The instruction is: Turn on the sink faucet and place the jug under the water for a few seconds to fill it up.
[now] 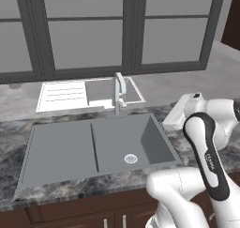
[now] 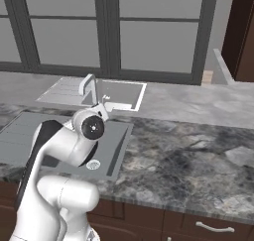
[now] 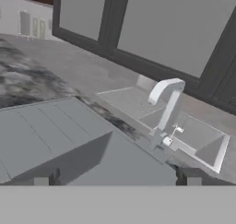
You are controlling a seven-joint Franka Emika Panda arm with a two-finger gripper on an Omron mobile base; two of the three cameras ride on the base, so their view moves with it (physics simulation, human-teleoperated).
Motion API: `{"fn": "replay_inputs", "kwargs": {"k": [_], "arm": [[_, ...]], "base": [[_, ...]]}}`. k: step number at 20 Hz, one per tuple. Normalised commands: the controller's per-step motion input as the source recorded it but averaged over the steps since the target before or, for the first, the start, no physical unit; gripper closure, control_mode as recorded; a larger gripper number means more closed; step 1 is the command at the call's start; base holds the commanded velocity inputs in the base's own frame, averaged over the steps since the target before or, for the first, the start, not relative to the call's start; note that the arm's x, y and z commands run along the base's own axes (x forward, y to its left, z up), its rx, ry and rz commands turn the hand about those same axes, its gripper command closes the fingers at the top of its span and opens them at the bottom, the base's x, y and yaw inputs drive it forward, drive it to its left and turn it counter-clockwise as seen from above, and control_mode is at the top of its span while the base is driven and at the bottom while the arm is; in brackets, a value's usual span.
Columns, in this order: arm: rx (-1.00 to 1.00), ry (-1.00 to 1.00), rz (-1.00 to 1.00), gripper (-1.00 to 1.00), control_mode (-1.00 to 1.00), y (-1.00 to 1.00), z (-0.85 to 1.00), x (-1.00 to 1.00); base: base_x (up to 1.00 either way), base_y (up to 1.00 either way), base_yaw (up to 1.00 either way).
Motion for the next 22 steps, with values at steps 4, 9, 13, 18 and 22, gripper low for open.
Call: {"fn": "replay_inputs", "kwargs": {"k": [4, 9, 13, 18, 22], "arm": [[0.00, -0.08, 0.06, -1.00, -1.00, 0.08, -0.30, 0.43], [0.06, -0.04, 0.08, -1.00, -1.00, 0.00, -0.14, 0.42], [0.15, -0.01, 0.08, -1.00, -1.00, 0.00, -0.02, 0.50], [0.18, 0.00, 0.06, -1.00, -1.00, 0.00, 0.00, 0.57], [0.15, 0.00, 0.00, -1.00, -1.00, 0.00, 0.00, 0.53]], "base": [[0.00, 0.00, 0.00], [0.00, 0.00, 0.00], [0.00, 0.00, 0.00], [0.00, 0.00, 0.00], [0.00, 0.00, 0.00]]}}
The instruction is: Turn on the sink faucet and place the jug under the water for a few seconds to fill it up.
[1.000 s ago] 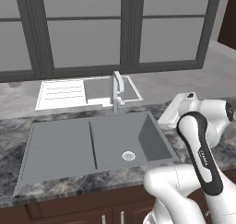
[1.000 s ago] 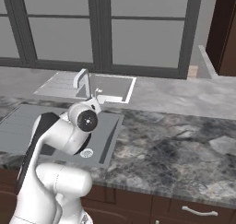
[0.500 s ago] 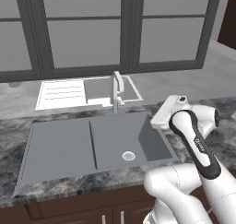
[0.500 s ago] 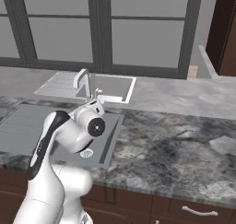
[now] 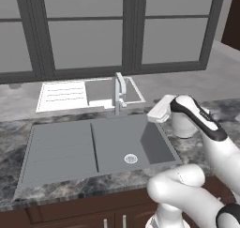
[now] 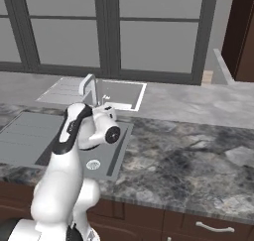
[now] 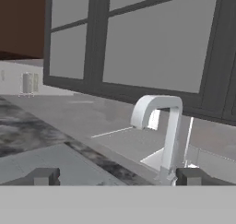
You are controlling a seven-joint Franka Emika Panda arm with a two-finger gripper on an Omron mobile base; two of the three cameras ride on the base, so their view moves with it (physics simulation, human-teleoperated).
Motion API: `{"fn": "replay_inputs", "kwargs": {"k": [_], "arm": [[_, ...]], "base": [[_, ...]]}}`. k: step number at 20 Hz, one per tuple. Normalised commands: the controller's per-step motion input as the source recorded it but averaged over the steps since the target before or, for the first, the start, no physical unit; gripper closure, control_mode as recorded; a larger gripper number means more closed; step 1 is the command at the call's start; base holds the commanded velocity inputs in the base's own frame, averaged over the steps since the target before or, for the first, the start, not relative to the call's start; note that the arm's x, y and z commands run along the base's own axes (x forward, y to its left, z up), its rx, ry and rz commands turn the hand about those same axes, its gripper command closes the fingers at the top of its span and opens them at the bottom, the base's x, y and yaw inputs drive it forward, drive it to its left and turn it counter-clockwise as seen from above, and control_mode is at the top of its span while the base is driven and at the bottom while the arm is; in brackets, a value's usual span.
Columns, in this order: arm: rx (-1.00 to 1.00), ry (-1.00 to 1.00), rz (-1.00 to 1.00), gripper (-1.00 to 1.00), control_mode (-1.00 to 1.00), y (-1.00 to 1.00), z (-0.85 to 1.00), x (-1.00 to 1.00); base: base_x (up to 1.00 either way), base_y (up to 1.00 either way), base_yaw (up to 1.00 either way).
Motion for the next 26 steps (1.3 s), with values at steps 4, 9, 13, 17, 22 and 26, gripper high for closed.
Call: {"fn": "replay_inputs", "kwargs": {"k": [4, 9, 13, 17, 22, 26], "arm": [[0.04, 0.00, -0.03, -1.00, -1.00, 0.01, -0.01, 0.42], [-0.02, 0.00, -0.11, -1.00, -1.00, 0.14, -0.08, 0.39], [-0.02, 0.00, -0.12, -1.00, -1.00, 0.11, -0.07, 0.44], [-0.01, -0.01, -0.06, -1.00, -1.00, 0.00, -0.08, 0.36], [0.00, -0.06, 0.00, -1.00, -1.00, 0.00, -0.17, 0.20], [0.00, -0.07, 0.00, -1.00, -1.00, 0.00, -0.19, 0.21]], "base": [[0.00, 0.00, 0.00], [0.00, 0.00, 0.00], [0.00, 0.00, 0.00], [0.00, 0.00, 0.00], [0.00, 0.00, 0.00], [0.00, 0.00, 0.00]]}}
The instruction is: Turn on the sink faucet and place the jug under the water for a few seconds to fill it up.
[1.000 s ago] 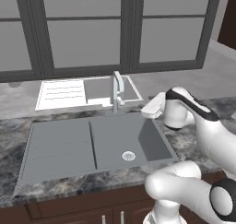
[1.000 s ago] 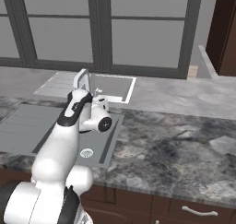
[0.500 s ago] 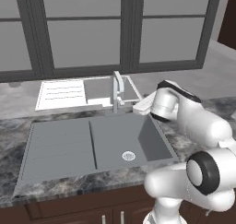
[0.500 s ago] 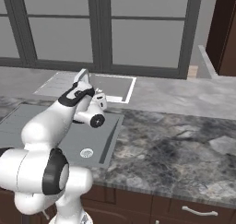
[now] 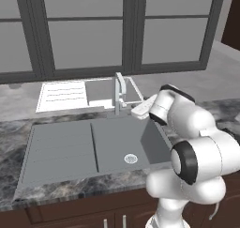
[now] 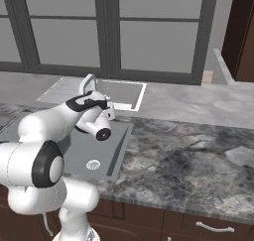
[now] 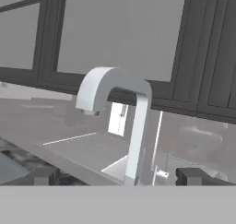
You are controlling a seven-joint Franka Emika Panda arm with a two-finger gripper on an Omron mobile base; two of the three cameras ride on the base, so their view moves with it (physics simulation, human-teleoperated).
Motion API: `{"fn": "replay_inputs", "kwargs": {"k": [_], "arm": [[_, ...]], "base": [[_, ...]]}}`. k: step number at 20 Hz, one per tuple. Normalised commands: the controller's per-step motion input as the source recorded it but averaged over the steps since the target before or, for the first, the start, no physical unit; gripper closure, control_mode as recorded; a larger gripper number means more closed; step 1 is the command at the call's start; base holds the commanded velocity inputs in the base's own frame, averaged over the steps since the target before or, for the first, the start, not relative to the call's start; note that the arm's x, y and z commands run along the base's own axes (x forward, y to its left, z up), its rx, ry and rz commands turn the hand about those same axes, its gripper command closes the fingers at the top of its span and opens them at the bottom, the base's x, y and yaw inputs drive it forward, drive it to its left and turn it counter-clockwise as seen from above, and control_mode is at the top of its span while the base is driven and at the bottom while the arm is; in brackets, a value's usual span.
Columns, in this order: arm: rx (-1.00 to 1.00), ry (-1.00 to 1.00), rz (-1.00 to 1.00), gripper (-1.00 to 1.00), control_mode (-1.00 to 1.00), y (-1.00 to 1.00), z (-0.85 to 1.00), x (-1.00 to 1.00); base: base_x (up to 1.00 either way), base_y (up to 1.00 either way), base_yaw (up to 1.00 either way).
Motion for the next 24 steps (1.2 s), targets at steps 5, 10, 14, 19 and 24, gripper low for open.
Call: {"fn": "replay_inputs", "kwargs": {"k": [5, 10, 14, 19, 24], "arm": [[0.00, -0.07, 0.00, -1.00, -1.00, -0.01, -0.09, 0.30], [0.00, -0.07, 0.00, -1.00, -1.00, 0.00, -0.09, 0.31], [0.00, -0.06, 0.00, -1.00, -1.00, 0.00, -0.14, 0.35], [0.00, -0.03, 0.00, -1.00, -1.00, 0.00, -0.16, 0.42], [0.00, -0.01, 0.00, -1.00, -1.00, 0.00, -0.16, 0.45]], "base": [[0.00, 0.00, 0.00], [0.00, 0.00, 0.00], [0.00, 0.00, 0.00], [0.00, 0.00, 0.00], [0.00, 0.00, 0.00]]}}
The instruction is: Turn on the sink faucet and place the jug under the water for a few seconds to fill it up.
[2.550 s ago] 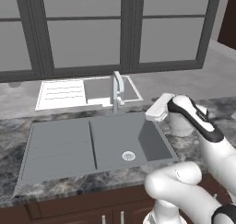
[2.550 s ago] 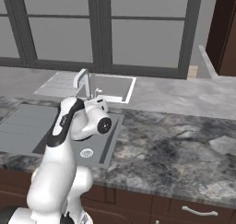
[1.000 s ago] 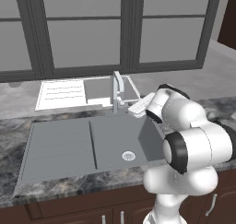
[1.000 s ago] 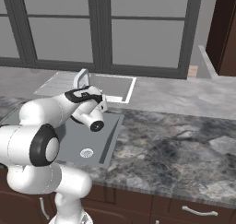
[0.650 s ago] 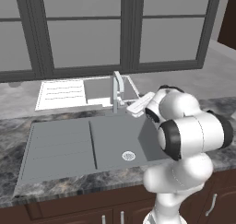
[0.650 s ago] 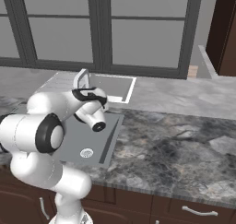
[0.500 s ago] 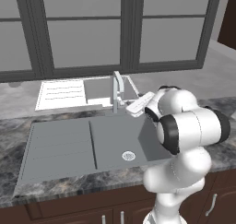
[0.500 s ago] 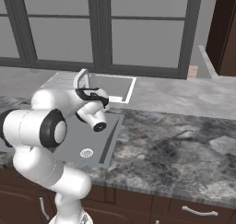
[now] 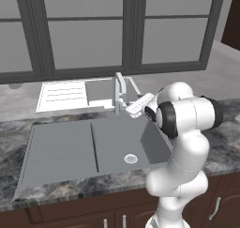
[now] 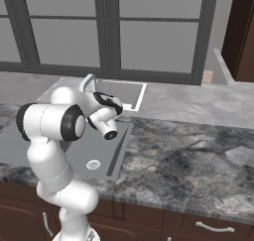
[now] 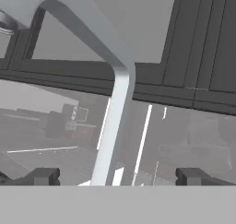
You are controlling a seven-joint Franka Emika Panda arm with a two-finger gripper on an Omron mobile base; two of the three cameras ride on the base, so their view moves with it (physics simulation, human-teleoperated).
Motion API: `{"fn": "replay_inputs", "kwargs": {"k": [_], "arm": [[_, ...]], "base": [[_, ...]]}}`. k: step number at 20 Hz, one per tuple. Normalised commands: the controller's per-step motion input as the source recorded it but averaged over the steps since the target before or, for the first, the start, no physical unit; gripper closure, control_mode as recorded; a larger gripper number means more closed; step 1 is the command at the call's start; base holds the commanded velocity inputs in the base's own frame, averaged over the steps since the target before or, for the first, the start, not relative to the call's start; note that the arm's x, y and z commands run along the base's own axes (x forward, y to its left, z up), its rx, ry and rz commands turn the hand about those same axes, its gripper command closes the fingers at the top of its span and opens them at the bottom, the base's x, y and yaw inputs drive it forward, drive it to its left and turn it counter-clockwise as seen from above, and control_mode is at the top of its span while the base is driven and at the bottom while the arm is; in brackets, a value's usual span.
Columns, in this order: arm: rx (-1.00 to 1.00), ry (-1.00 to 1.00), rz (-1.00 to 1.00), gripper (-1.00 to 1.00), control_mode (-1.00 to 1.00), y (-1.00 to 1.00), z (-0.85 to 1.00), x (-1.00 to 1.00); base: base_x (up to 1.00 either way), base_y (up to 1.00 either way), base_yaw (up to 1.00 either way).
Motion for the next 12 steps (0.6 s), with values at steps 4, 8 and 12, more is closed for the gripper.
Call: {"fn": "replay_inputs", "kwargs": {"k": [4, 8, 12], "arm": [[-0.02, 0.00, -0.01, -1.00, -1.00, 0.00, -0.16, 0.43], [-0.04, 0.00, -0.03, -1.00, -1.00, 0.00, -0.16, 0.36], [-0.05, 0.00, -0.04, -1.00, -1.00, 0.00, -0.15, 0.35]], "base": [[0.00, 0.00, 0.00], [0.00, 0.00, 0.00], [0.00, 0.00, 0.00]]}}
